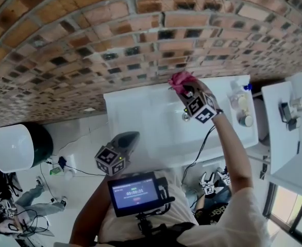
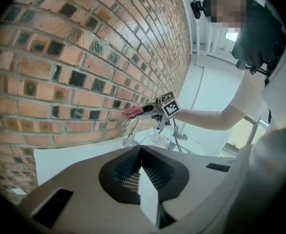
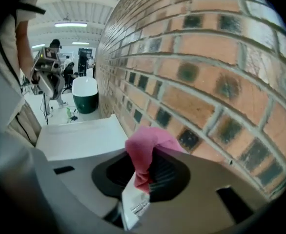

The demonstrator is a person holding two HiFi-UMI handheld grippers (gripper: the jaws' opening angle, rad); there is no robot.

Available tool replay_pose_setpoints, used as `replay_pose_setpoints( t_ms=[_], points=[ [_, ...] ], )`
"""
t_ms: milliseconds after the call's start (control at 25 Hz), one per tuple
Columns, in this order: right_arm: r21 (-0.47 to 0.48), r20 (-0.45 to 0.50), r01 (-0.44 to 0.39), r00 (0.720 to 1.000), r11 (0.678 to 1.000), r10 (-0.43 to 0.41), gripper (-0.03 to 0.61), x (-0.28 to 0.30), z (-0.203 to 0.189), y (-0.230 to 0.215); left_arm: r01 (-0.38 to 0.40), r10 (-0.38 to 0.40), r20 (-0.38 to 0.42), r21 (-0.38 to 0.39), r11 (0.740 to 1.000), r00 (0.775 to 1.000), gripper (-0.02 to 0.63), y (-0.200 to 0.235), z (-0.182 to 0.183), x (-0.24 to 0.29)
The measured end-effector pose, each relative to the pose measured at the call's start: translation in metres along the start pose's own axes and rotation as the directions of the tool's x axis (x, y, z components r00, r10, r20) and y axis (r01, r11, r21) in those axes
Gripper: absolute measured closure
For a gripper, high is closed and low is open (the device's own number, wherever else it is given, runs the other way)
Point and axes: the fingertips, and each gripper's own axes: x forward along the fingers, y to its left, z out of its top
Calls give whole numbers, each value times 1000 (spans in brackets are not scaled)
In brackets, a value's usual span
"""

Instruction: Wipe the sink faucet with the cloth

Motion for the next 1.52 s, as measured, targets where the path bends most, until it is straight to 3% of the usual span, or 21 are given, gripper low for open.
replay_pose_setpoints(
  t_ms=[280,720,800,960,1200,1280,1360,1520],
  points=[
    [-133,-152,73,984,988,-93,499,32,10,24,-1,1,23,5,1000,1000,620,7,6,-12],
    [-272,-323,202,902,941,-288,499,75,-9,51,-24,24,64,-4,1000,998,620,22,9,-42],
    [-242,-362,176,896,954,-257,499,87,-17,61,-31,31,69,-7,1000,997,620,27,8,-49],
    [-63,-454,58,887,996,-81,497,105,-35,103,-39,40,79,-18,999,996,620,32,4,-60],
    [190,-349,-16,933,982,83,497,74,-27,187,-41,44,100,-35,999,994,620,39,2,-71],
    [314,-303,-7,947,949,107,497,56,-36,206,-36,40,106,-40,999,994,620,39,1,-72],
    [476,-220,5,969,879,114,497,33,-36,215,-27,32,110,-42,999,993,620,40,1,-71],
    [756,-77,14,995,654,68,497,-13,-41,224,-6,10,109,-44,999,994,620,40,1,-64]
  ],
)
